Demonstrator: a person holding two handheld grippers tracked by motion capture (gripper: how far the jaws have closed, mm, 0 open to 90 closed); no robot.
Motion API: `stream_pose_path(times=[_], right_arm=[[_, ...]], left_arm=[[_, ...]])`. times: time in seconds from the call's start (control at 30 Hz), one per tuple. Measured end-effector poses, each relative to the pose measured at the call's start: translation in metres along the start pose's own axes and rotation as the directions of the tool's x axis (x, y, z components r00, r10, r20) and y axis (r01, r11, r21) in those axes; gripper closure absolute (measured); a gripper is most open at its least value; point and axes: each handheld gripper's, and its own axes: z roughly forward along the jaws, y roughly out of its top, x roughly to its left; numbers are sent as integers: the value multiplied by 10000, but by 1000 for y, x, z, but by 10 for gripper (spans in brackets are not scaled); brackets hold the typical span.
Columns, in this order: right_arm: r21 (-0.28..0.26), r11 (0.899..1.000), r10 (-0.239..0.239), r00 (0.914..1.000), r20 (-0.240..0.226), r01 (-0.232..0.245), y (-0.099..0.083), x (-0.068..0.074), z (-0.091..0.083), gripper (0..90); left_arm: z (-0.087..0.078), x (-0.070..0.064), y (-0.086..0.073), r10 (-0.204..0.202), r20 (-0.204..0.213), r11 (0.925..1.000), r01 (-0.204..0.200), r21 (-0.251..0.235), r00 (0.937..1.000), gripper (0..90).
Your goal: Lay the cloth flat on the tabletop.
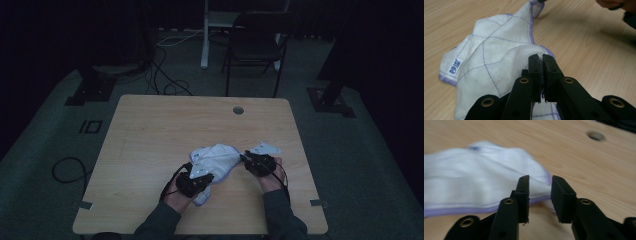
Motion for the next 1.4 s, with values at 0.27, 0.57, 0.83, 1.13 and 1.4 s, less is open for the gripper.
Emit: stream_pose_path(times=[0.27,0.57,0.83,1.13,1.4], right_arm=[[-361,9985,-485,9797,-1947,423,-12,32,-14,585],[-370,9804,-1952,9286,-3155,1935,-12,64,-8,475],[-166,9669,-2475,9209,-3010,2545,-10,72,4,812],[4,9677,-2413,9267,-2881,2521,-15,67,1,866],[98,9675,-2398,9289,-2823,2527,-19,64,-3,868]], left_arm=[[4,4,1,-299,4,9995,299,-99,9996,867],[6,4,5,-401,34,9989,402,-236,9992,867],[5,3,8,-323,144,9986,328,-405,9994,856],[-13,25,14,-672,-619,9939,614,-913,9958,789],[-20,65,9,-1438,-1431,9874,1324,-861,9792,833]])
